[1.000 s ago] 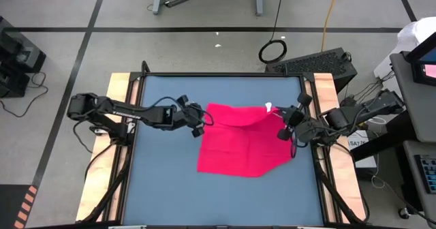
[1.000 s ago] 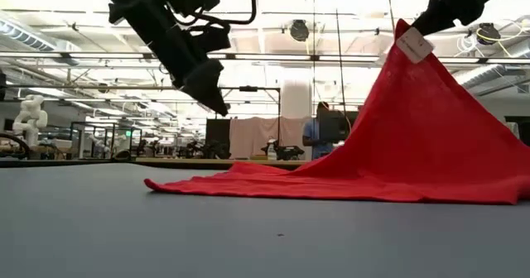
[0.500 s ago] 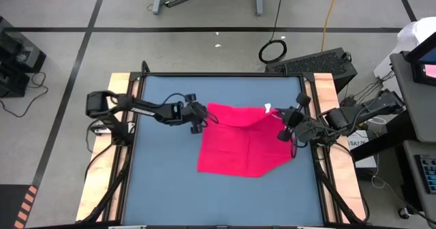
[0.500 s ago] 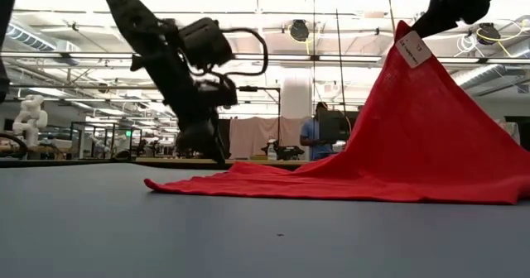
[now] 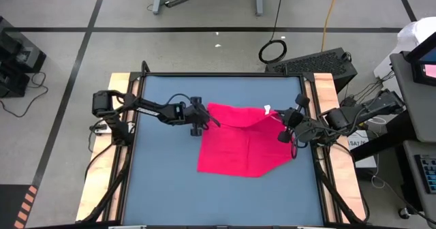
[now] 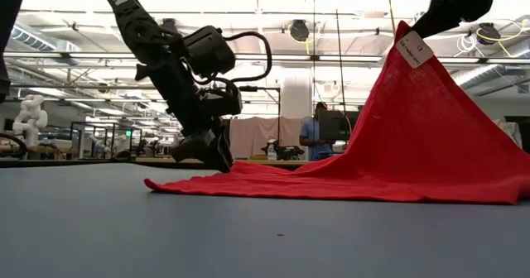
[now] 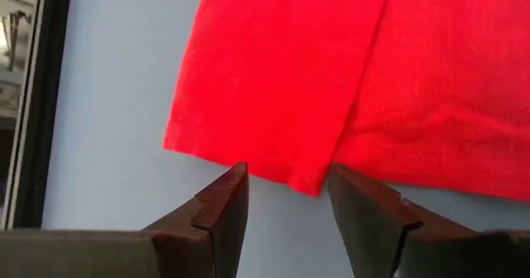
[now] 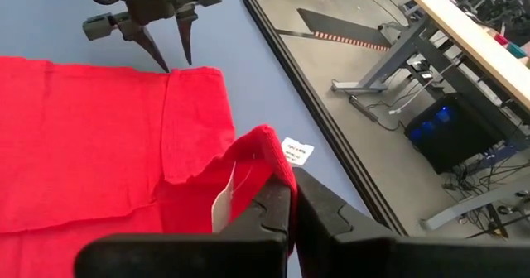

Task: Roll towel
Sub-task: Fold the red towel

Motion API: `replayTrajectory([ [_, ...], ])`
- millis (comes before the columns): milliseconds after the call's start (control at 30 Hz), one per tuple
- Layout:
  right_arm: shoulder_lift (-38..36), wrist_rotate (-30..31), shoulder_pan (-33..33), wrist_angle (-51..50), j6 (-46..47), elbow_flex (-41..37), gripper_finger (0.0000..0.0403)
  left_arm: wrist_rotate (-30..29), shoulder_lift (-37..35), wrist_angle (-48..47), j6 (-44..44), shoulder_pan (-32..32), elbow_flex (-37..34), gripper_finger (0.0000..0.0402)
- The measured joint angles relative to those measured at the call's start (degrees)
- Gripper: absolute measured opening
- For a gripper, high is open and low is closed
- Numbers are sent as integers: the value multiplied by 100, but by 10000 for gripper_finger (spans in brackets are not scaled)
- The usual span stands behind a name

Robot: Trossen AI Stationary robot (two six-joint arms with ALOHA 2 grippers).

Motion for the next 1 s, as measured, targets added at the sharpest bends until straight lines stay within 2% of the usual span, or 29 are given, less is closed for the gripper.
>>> replayTrajectory([
  [133, 0, -2, 0, 2, 64, 0, 0, 344, 135, 59, 85, 148, 11, 172],
  [233, 2, -10, 2, 0, 66, 0, 0, 369, 217, 148, 131, 193, 17, 160],
  [333, 2, -20, 4, -2, 66, 0, 0, 436, 232, 188, 153, 230, 17, 119],
  [467, 2, -155, 4, 0, 89, 0, 0, 467, 244, 165, 128, 240, 15, 32],
  [533, 2, -205, 7, -1, 194, 0, 0, 426, 219, 143, -18, 209, 10, 10],
  [833, 106, -997, 7, -18, 512, 0, 0, -129, -484, -524, -418, -233, -2, 4],
  [1000, 231, -1458, 7, -88, 674, -2, 0, -166, -988, -869, -798, -554, -2, 2],
])
